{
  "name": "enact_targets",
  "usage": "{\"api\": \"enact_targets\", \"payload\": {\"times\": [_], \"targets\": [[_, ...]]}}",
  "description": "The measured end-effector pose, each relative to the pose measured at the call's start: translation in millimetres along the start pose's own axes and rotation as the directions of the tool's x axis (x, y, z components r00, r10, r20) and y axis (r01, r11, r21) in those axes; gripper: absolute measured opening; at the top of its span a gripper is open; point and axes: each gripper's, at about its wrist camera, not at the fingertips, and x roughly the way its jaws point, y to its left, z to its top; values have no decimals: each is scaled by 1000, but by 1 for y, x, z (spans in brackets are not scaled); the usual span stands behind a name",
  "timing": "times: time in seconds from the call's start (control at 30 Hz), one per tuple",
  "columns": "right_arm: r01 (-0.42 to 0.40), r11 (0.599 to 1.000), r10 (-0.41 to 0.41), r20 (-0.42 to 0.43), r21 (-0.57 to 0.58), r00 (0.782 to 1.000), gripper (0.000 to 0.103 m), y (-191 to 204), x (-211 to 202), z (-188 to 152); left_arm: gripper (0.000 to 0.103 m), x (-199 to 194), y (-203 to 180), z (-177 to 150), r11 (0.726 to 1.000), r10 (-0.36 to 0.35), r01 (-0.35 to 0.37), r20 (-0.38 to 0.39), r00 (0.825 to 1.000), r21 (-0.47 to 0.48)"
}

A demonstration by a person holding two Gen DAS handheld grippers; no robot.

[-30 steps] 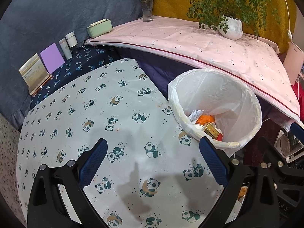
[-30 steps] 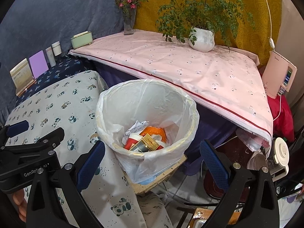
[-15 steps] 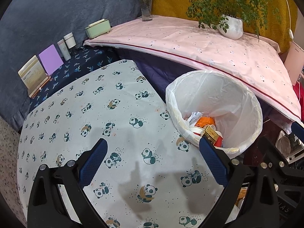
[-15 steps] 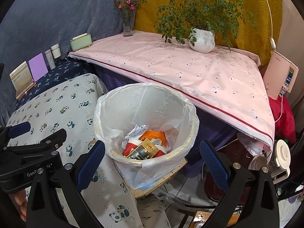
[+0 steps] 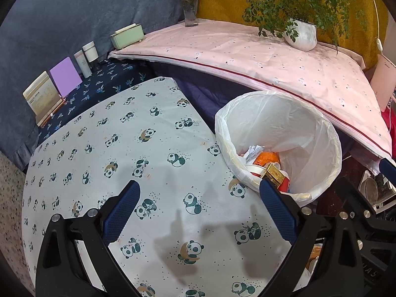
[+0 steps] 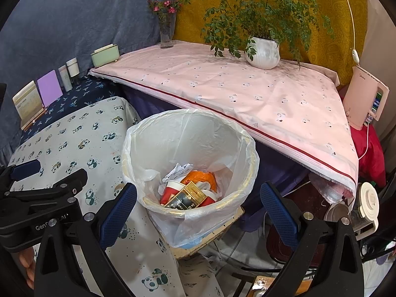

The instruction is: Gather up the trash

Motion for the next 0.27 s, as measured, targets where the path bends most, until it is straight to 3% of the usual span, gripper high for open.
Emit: {"api": "enact_targets", "payload": {"times": [0.27], "targets": [[-2,1000,2,1,0,1000,96,0,1,2,93,-1,2,1,1000,-8,8,10,1000,-18]]}}
